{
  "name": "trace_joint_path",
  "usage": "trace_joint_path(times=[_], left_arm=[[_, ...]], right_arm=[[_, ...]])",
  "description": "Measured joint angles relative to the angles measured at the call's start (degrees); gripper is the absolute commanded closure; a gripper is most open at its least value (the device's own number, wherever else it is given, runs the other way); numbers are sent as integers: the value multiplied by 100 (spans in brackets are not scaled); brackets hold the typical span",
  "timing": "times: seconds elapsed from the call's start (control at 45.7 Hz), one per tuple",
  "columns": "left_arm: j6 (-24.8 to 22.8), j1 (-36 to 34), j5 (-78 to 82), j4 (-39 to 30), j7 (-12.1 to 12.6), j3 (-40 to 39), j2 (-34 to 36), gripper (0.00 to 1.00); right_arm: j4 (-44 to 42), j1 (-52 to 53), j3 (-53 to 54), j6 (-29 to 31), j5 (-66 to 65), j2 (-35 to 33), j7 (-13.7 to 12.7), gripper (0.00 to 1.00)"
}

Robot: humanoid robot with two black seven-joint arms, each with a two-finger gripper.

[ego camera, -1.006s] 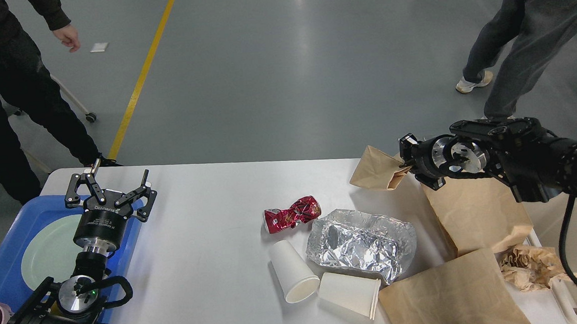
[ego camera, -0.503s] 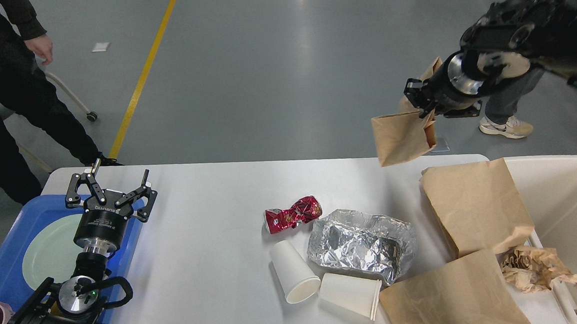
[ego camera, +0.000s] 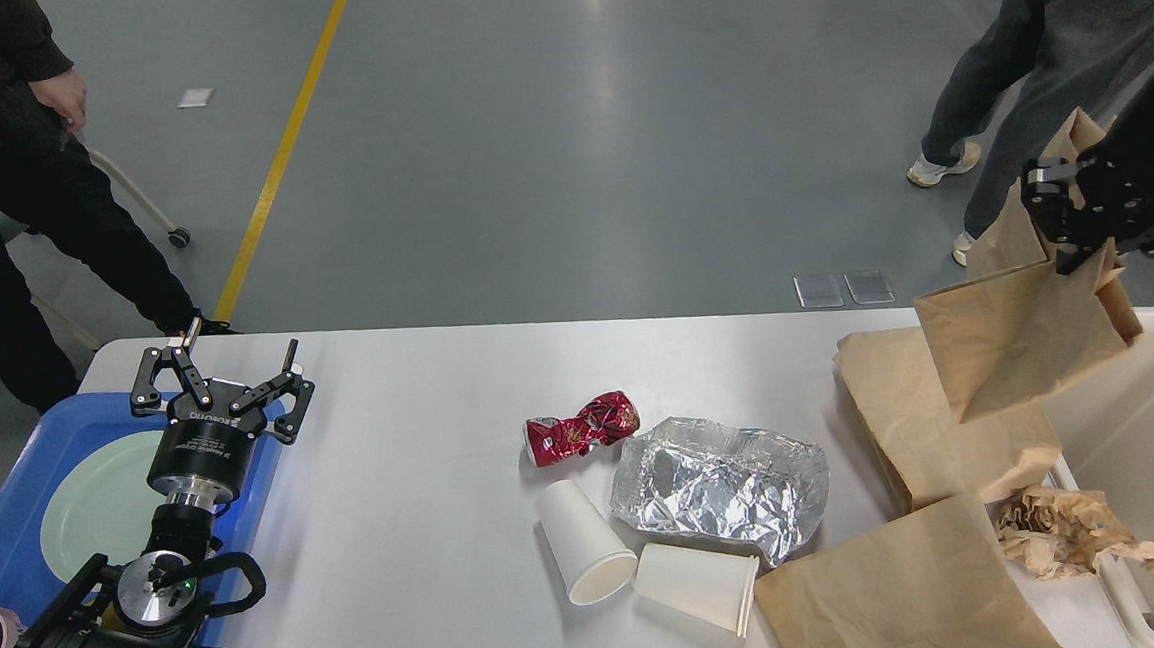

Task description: Tidy desktop

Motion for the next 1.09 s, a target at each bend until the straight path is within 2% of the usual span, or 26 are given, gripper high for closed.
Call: trace_joint_path(times=[0.219,0.438,0.591,0.766,0.941,1.094], left_arm=[[0,0,0,0,-1,0,0,4],[0,9,0,0,-1,0,0,4],[0,9,0,0,-1,0,0,4],[0,9,0,0,-1,0,0,4],[0,9,1,0,0,0,0,4],[0,7,0,0,0,0,0,4]], right_arm=[[14,-199,-539,-590,-7,-318,4,100],[-688,-1302,-765,-1116,-635,-1575,-47,100],[-1757,-2789,-525,-1636,-800,-2240,-45,100],[-3186,-5135,654,-2333,-802,-2671,-11,100],[-4661,-7529,2314,-2584,-735,-2518,1,100],[-6034,-9075,3315,-2683,-726,-1922,1,100]])
